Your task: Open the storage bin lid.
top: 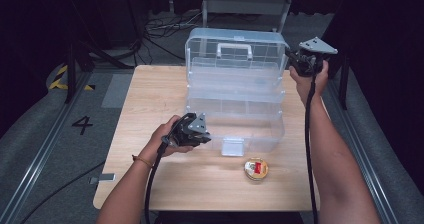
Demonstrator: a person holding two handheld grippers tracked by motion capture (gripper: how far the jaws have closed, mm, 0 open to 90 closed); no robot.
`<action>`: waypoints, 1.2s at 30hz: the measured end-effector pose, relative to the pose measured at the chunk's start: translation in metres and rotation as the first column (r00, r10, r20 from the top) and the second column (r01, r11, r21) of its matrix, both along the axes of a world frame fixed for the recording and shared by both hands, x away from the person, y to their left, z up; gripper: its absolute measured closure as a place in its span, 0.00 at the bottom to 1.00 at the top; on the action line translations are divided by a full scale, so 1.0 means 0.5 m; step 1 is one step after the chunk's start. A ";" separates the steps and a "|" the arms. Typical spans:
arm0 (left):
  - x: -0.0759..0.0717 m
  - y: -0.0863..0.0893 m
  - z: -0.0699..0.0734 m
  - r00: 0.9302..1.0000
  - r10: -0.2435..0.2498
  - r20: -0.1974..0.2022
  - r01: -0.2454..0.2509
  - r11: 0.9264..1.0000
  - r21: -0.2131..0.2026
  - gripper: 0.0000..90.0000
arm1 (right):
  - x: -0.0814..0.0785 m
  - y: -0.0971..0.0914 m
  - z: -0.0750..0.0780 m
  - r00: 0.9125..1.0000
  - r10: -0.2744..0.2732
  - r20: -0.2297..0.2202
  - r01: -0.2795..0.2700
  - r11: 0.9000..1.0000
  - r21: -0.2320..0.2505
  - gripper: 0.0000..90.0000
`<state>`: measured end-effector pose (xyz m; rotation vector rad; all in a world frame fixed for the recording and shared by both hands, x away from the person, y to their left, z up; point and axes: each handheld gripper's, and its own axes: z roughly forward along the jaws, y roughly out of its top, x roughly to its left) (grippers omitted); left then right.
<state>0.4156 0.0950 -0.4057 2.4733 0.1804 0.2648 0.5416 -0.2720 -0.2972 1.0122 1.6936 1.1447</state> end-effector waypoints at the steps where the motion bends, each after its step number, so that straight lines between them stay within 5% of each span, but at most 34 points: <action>1: 0.000 0.000 0.000 1.000 0.000 0.000 0.000 1.000 0.000 0.89 | 0.000 0.000 0.000 1.000 0.000 0.000 0.000 1.000 0.000 0.95; 36: -0.005 0.001 -0.007 1.000 0.023 0.004 -0.023 1.000 -0.019 0.87 | 0.085 -0.002 -0.003 0.996 0.006 -0.094 -0.006 1.000 0.001 0.95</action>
